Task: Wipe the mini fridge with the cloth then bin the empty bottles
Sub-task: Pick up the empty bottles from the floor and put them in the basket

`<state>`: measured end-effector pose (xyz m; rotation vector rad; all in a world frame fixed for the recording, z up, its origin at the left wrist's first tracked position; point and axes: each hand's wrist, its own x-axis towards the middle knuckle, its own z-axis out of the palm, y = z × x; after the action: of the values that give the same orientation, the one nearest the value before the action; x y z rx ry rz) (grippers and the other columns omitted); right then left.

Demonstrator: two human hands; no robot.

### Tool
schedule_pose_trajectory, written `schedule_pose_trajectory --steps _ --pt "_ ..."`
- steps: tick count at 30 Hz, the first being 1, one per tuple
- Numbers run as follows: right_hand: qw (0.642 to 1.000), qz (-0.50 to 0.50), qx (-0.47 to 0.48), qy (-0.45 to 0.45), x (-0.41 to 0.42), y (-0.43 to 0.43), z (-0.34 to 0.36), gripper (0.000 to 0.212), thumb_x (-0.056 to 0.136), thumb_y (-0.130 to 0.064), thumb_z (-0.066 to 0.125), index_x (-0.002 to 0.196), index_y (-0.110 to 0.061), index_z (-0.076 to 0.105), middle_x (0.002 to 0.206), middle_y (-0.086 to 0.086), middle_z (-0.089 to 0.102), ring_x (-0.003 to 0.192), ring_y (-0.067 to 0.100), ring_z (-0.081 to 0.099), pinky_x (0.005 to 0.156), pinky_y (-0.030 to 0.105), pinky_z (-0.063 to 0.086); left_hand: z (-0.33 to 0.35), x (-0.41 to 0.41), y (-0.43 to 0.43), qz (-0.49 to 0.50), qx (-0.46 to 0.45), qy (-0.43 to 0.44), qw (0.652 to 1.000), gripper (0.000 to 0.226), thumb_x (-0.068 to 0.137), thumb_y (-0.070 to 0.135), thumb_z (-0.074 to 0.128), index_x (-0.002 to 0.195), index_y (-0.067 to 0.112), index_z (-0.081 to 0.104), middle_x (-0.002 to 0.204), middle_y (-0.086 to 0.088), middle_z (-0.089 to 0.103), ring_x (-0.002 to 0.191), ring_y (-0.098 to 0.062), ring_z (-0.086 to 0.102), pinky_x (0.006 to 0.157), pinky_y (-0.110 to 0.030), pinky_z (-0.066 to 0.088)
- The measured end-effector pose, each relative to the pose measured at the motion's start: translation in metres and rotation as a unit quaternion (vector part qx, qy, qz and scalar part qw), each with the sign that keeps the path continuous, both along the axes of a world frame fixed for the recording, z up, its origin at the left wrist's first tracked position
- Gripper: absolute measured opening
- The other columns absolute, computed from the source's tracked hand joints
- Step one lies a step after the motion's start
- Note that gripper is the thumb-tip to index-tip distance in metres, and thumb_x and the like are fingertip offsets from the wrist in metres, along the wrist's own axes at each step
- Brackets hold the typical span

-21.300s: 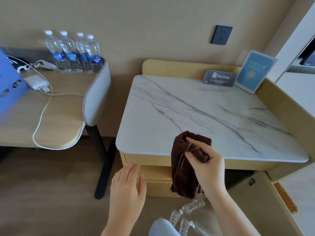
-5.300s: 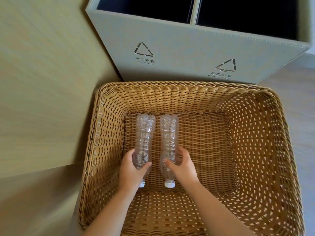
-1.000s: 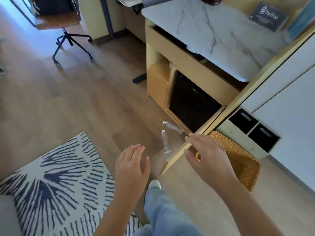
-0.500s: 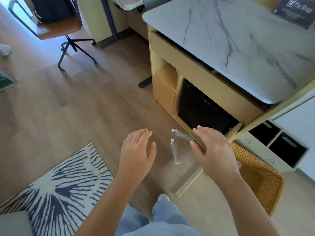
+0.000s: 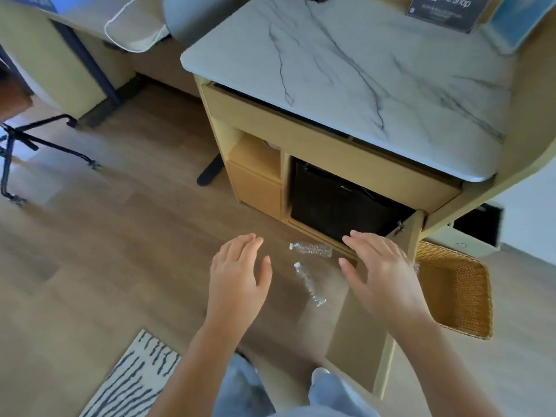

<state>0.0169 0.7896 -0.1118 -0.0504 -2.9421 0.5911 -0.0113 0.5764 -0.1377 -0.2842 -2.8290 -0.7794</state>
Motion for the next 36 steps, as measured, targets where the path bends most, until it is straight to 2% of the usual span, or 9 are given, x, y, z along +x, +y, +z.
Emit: schedule_pose_trajectory --steps 6,10,12,15,17,22,26,32,36 --pt "0.996 -0.08 -0.024 0.006 -0.044 -0.089 0.015 0.032 0.082 -0.027 0.059 0.112 -0.014 0.064 0.116 0.003 0.063 0.109 0.024 0.057 0.092 0.048 0.043 0.007 -0.076 -0.07 -0.074 0.016 0.007 0.997 0.037 0.084 0.028 0.044 0.105 0.004 0.064 0.107 -0.009 0.065 0.1 -0.027 0.06 0.085 -0.04 0.047" --pt "0.992 -0.127 -0.022 0.011 -0.065 -0.119 0.021 0.036 0.08 -0.03 0.055 0.11 -0.014 0.066 0.114 0.003 0.064 0.106 0.024 0.058 0.091 0.046 0.044 0.009 -0.12 -0.09 -0.111 0.022 0.017 0.993 0.026 0.082 0.013 0.061 0.107 0.004 0.063 0.109 -0.011 0.064 0.102 -0.029 0.059 0.087 -0.039 0.044" --pt "0.988 -0.151 -0.009 0.014 -0.072 -0.119 0.02 0.036 0.079 -0.03 0.057 0.109 -0.014 0.066 0.113 0.003 0.065 0.105 0.025 0.059 0.091 0.044 0.043 0.008 -0.137 -0.091 -0.124 0.031 0.009 0.992 0.027 0.083 0.012 0.061 0.108 0.004 0.063 0.11 -0.01 0.064 0.103 -0.028 0.058 0.089 -0.04 0.044" --pt "0.981 -0.192 -0.005 0.023 -0.083 -0.111 0.014 0.033 0.078 -0.026 0.061 0.109 -0.012 0.066 0.113 0.004 0.065 0.105 0.026 0.059 0.09 0.043 0.043 0.004 -0.16 -0.084 -0.161 0.033 0.002 0.986 0.033 0.085 0.024 0.049 0.108 0.005 0.063 0.11 -0.009 0.064 0.103 -0.027 0.058 0.088 -0.043 0.048" --pt "0.978 -0.205 -0.006 0.033 -0.095 -0.103 0.008 0.034 0.078 -0.027 0.06 0.108 -0.011 0.067 0.112 0.004 0.066 0.104 0.026 0.06 0.09 0.043 0.044 0.002 -0.176 -0.074 -0.177 0.03 0.0 0.984 0.032 0.083 0.023 0.05 0.107 0.005 0.063 0.11 -0.009 0.064 0.103 -0.027 0.059 0.087 -0.044 0.048" --pt "0.975 -0.219 -0.021 0.023 -0.124 -0.076 -0.002 0.033 0.078 -0.019 0.071 0.11 -0.011 0.065 0.114 0.005 0.064 0.105 0.027 0.059 0.091 0.044 0.043 0.002 -0.208 -0.042 -0.209 0.009 -0.007 0.978 0.033 0.084 0.023 0.05 0.107 0.004 0.063 0.109 -0.009 0.064 0.103 -0.027 0.059 0.087 -0.043 0.049" --pt "0.966 -0.257 -0.028 0.022 -0.133 -0.058 -0.004 0.034 0.08 -0.019 0.069 0.112 -0.011 0.064 0.116 0.004 0.064 0.108 0.027 0.057 0.092 0.045 0.043 -0.003 -0.231 -0.015 -0.265 -0.005 -0.003 0.964 0.037 0.085 0.028 0.043 0.105 0.005 0.064 0.107 -0.009 0.065 0.1 -0.027 0.06 0.086 -0.04 0.048" --pt "0.933 -0.358 -0.014 0.024 -0.13 -0.049 -0.008 0.031 0.08 -0.019 0.068 0.11 -0.011 0.066 0.113 0.007 0.065 0.106 0.029 0.059 0.089 0.049 0.049 -0.009 -0.259 0.017 -0.338 0.007 -0.006 0.941 0.038 0.084 0.027 0.042 0.104 0.004 0.065 0.106 -0.008 0.065 0.1 -0.027 0.06 0.087 -0.04 0.047" --pt "0.91 -0.413 0.031 0.029 -0.131 -0.061 -0.017 0.027 0.079 -0.019 0.07 0.104 -0.01 0.068 0.107 0.008 0.068 0.099 0.032 0.062 0.084 0.048 0.049 -0.02 -0.275 0.026 -0.397 0.008 -0.022 0.918 0.037 0.085 0.027 0.043 0.104 0.005 0.065 0.107 -0.007 0.065 0.1 -0.025 0.06 0.088 -0.038 0.048"
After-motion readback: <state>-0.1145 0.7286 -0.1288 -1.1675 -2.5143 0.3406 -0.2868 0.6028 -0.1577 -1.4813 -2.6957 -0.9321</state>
